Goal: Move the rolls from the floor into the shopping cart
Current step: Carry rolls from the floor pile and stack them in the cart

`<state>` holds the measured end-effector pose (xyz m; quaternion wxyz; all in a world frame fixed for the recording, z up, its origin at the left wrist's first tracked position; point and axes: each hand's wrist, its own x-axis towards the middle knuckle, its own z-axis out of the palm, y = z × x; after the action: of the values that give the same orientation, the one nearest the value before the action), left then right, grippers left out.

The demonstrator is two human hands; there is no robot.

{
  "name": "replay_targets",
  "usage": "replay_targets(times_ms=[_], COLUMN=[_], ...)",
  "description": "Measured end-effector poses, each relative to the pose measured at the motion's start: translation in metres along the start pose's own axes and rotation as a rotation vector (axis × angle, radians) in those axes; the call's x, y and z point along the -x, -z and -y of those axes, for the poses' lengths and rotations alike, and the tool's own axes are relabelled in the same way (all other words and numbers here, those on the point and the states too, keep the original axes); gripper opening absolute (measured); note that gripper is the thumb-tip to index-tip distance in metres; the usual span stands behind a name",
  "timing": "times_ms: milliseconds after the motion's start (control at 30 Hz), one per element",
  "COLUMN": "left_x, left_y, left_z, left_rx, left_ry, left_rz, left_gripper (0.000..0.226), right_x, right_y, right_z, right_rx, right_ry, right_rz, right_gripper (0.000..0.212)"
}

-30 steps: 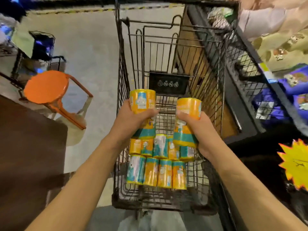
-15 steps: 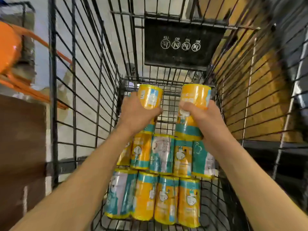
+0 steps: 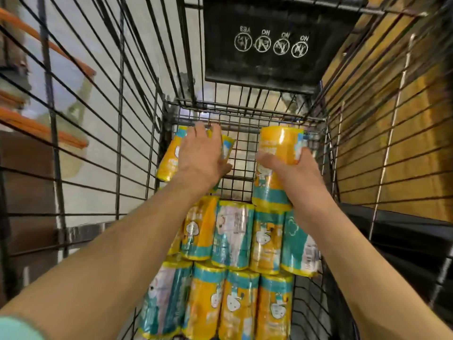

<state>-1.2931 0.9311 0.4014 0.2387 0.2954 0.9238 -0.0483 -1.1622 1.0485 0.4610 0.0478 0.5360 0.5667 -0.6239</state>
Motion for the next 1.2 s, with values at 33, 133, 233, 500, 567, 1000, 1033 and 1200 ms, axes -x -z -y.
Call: replay_targets(times_ms=[33,133,233,500,567,1000,1033,1200], left_x=[-0.003,-0.013,-0.021,-0.021,-0.018,-0.01,-0.009,-0.003], left_y=[-0.002,-0.004,-0.003,0.007,0.007,0.009,0.01,0.01], left_z=[-0.001,0.0,0.011,0.021,0.023,0.066,0.069,0.07], left_rx=[-0.039,-0.157,-0.236,-0.298,-0.308,-0.082,-0.065,-0.071], left_ry=[-0.007,-0.03,-0.013,0.003,0.007,0.008,0.009,-0.022], left_rz=[-0.024,-0.051,0.029,0.159,0.162,0.122,0.11,0.094], left_gripper=[0.091,0.093,0.105,0.111,0.11,0.076,0.073,0.062], right_x=[-0.002,-0.006,-0.008,-0.009,-0.009,-0.036,-0.038,-0.039], right_y=[0.001,0.001,0.001,0.0,-0.001,-0.076,-0.083,-0.092], right_z=[-0.001,-0.002,-0.004,-0.015,-0.014,-0.031,-0.035,-0.051], right_rx=[0.006,0.049,0.074,0.133,0.143,0.201,0.223,0.393], right_ry=[-0.011,-0.03,-0.059,-0.112,-0.116,-0.141,-0.152,-0.121], right_rz=[0.002,0.008,0.014,0.043,0.057,0.065,0.077,0.083], right_gripper=[0.054,0.063,0.073,0.072,0.069,0.104,0.104,0.071])
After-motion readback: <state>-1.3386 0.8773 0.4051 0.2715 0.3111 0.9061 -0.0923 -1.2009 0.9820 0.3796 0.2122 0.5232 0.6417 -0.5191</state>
